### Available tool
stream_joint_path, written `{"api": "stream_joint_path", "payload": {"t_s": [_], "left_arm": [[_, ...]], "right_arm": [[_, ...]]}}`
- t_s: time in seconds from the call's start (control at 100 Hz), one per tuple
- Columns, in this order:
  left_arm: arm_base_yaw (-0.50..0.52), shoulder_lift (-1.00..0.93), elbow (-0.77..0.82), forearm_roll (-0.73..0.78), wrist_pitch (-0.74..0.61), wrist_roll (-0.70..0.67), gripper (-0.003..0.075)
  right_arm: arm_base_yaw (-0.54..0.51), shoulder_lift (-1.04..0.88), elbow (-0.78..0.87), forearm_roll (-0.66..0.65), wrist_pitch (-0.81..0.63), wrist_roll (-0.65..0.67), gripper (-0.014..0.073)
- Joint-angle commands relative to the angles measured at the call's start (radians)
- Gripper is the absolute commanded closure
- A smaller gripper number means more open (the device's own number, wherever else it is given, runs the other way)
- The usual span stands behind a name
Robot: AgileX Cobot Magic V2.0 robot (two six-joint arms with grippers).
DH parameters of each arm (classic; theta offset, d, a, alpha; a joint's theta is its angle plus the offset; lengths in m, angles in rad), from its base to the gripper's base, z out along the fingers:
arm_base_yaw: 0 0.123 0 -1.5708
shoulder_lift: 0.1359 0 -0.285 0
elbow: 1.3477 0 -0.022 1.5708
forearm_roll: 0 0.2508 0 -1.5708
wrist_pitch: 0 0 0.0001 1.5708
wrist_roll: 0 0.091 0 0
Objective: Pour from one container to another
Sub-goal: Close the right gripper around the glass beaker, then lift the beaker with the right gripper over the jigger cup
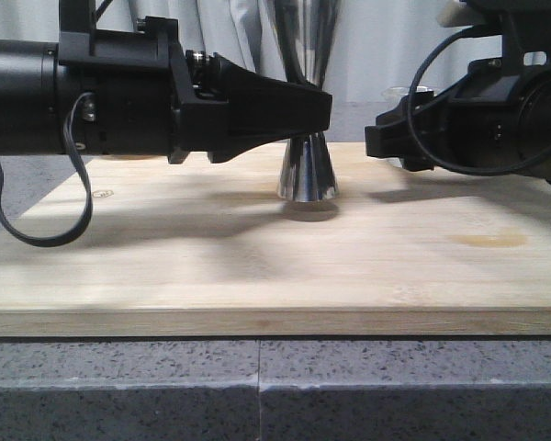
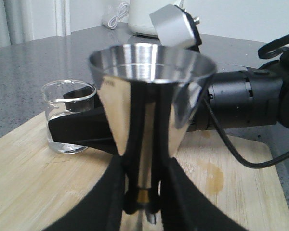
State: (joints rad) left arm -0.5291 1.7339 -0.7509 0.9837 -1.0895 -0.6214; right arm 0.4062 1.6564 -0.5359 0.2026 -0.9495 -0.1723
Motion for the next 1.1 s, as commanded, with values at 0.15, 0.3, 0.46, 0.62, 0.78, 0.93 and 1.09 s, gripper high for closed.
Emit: {"api": "stream_joint_path", "payload": {"t_s": [0.15,0.3,0.46,0.62,0.78,0.93,1.09], "left_arm": [[0.0,-0.049,-0.027,-0.041,-0.087,-0.006,0.0739],[0.0,-0.049,-0.027,-0.041,-0.087,-0.006,0.0739],[0.0,-0.049,-0.027,-0.041,-0.087,-0.006,0.0739],[0.0,-0.049,-0.027,-0.041,-0.087,-0.006,0.0738],[0.0,-0.049,-0.027,-0.034,-0.087,-0.022,0.0738],[0.0,-0.049,-0.027,-0.024,-0.087,-0.022,0.0739],[0.0,-0.049,-0.027,-0.024,-0.087,-0.022,0.0739]], "right_arm": [[0.001,-0.033,-0.025,-0.023,-0.095,-0.001,0.0416],[0.001,-0.04,-0.025,-0.059,-0.114,-0.001,0.0432],[0.001,-0.066,-0.025,-0.062,-0.115,-0.001,0.0432],[0.001,-0.105,-0.025,-0.065,-0.096,-0.001,0.0432],[0.001,-0.157,-0.026,-0.07,-0.038,-0.001,0.0432],[0.001,-0.22,-0.033,-0.095,0.028,-0.001,0.0432],[0.001,-0.293,-0.1,-0.131,0.225,-0.001,0.0432]]}}
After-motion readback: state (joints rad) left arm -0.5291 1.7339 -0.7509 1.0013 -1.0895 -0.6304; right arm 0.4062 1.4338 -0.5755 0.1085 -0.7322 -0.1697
